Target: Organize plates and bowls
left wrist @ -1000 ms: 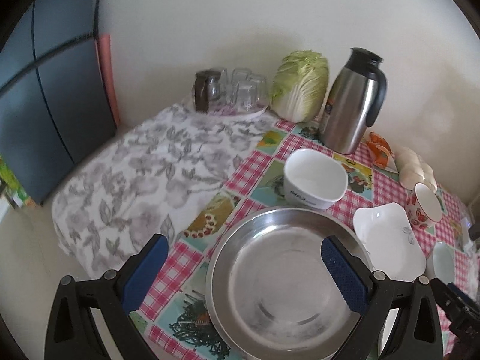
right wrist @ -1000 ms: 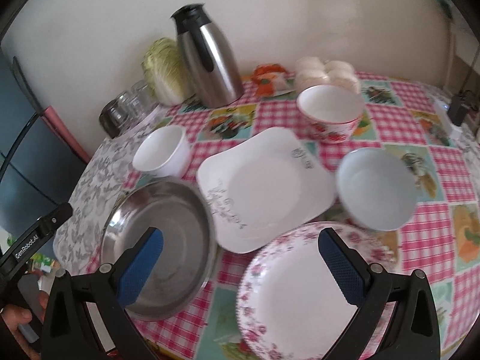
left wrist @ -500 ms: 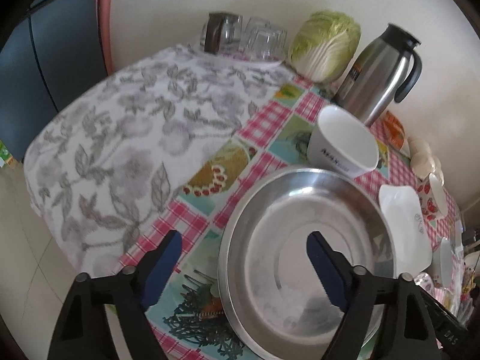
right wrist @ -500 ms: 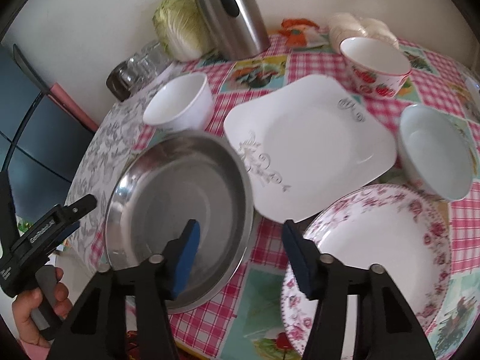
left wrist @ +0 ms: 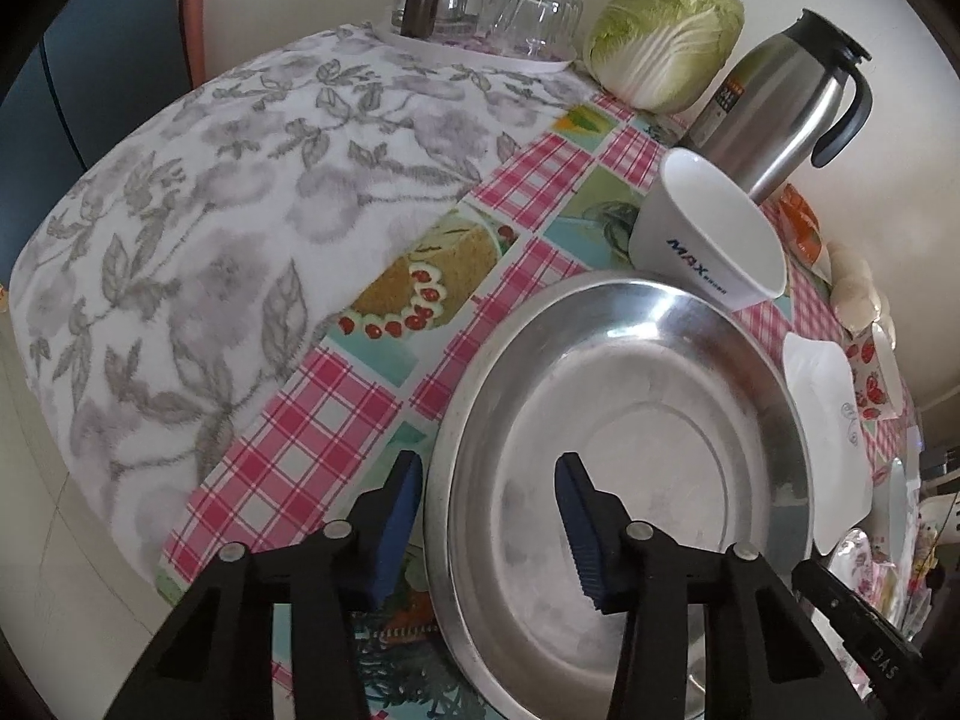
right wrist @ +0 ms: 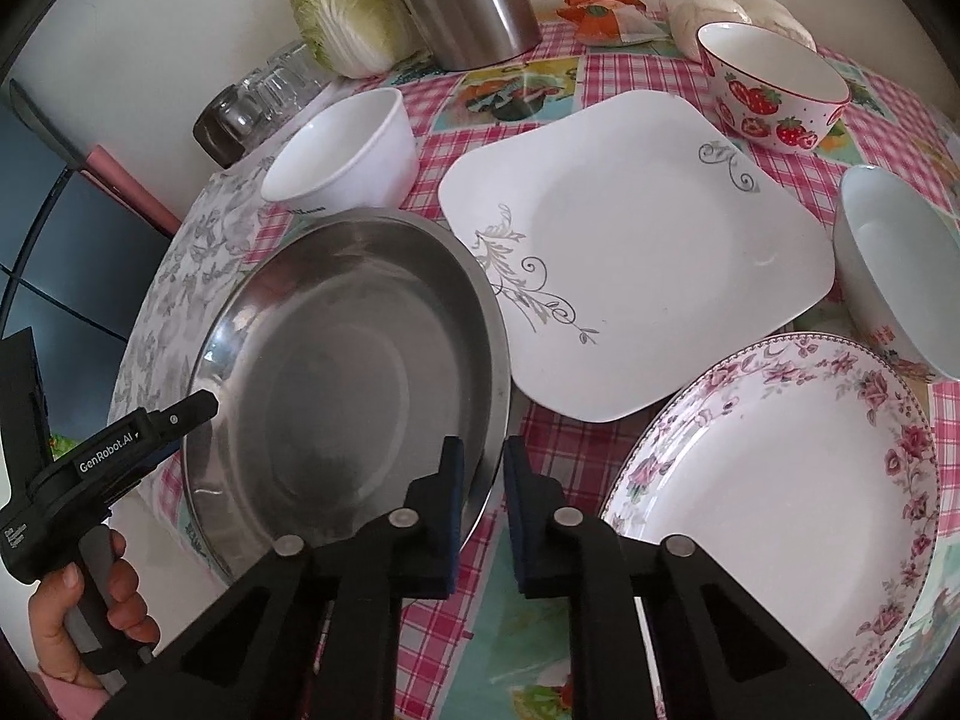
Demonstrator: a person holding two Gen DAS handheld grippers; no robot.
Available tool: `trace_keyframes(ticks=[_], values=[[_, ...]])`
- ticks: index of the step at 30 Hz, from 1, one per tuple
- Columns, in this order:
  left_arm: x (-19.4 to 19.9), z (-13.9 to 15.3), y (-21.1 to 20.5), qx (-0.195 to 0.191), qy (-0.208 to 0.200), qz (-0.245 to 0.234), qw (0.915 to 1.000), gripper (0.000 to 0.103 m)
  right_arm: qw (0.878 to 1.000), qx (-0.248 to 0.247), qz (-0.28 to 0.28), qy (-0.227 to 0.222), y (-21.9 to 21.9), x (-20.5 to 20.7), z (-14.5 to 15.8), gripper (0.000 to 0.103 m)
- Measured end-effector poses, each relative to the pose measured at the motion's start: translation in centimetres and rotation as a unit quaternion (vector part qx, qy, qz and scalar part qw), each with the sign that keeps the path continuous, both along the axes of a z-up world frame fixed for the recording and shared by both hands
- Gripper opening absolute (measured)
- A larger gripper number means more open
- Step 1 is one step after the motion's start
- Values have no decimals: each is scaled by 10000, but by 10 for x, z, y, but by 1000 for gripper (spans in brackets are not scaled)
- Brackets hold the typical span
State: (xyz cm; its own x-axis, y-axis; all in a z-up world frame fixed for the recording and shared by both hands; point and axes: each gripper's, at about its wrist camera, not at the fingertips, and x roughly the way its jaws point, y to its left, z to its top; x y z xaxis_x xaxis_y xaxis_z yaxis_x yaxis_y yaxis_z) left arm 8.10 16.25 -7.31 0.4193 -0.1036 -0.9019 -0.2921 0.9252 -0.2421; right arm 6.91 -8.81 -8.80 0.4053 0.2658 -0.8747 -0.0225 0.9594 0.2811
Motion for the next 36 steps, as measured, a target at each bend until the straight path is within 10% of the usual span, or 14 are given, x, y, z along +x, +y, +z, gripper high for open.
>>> trace_keyframes(ticks=[21, 36], values=[[12, -21, -16, 620, 296, -118, 9976, 38, 9997, 152, 12, 204, 0, 14, -18, 12], [-2, -16, 1, 226, 163, 377, 9989, 23, 9998, 65, 208, 50, 2, 8, -7, 12]])
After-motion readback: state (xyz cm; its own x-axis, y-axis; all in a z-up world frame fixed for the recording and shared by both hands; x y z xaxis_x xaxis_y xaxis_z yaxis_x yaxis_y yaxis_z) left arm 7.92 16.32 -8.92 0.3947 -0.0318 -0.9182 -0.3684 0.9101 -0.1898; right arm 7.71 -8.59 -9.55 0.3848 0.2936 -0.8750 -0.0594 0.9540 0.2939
